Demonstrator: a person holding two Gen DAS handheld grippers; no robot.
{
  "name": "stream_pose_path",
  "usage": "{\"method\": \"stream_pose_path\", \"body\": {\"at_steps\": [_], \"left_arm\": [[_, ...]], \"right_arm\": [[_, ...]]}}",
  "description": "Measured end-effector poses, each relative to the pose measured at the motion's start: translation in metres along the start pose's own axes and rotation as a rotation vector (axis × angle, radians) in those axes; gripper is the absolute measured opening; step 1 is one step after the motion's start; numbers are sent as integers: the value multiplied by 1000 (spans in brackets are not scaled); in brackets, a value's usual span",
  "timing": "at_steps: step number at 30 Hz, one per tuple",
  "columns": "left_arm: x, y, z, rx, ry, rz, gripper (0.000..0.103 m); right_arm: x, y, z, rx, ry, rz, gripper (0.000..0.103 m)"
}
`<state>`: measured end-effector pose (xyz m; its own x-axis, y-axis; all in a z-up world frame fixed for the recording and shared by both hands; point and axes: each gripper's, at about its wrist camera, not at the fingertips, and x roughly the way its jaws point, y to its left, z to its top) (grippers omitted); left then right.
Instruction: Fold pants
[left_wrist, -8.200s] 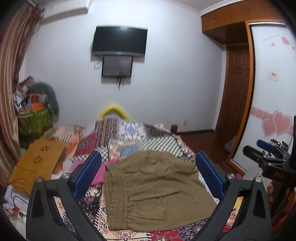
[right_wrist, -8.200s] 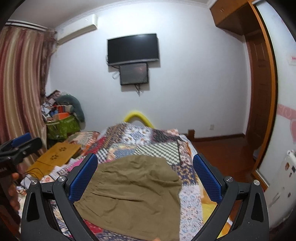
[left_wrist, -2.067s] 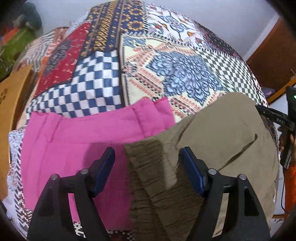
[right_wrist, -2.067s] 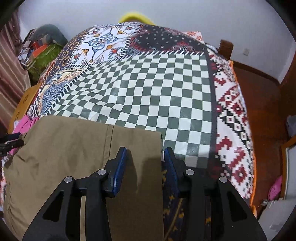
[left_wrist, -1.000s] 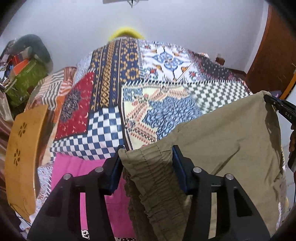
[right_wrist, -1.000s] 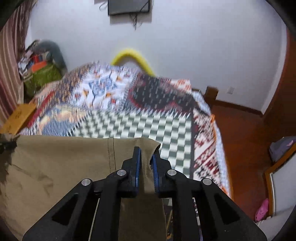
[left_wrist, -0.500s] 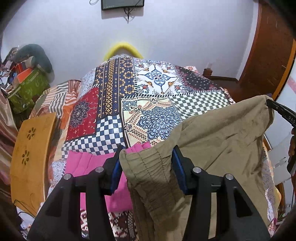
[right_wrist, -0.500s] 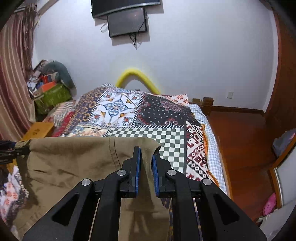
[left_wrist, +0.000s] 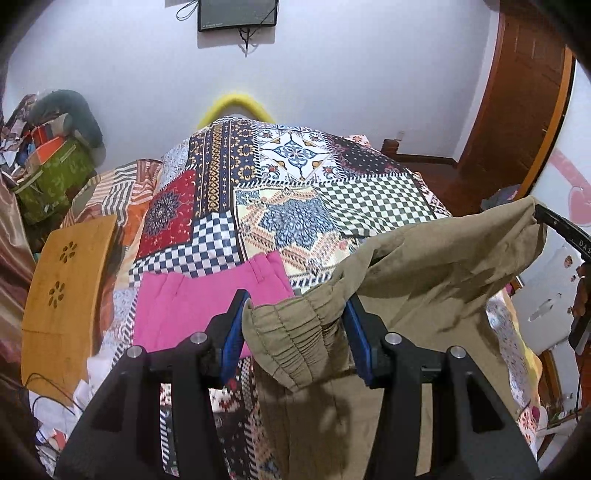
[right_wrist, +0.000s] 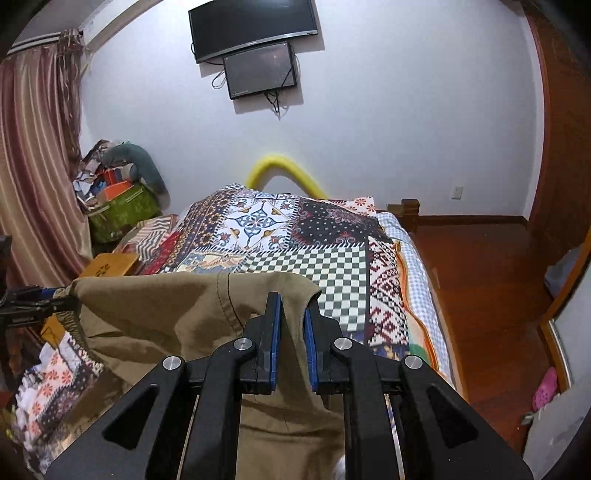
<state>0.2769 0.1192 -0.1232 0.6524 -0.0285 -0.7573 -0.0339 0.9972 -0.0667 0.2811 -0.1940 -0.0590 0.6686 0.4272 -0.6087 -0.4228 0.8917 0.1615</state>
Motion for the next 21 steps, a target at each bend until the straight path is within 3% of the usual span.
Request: {"method": "stream_pose_path", "body": {"at_steps": [21], "left_arm": [[-32,-16,-86,26,54,-71,50]], "right_arm": [[-61,11,-98,51,98,4,11]]}}
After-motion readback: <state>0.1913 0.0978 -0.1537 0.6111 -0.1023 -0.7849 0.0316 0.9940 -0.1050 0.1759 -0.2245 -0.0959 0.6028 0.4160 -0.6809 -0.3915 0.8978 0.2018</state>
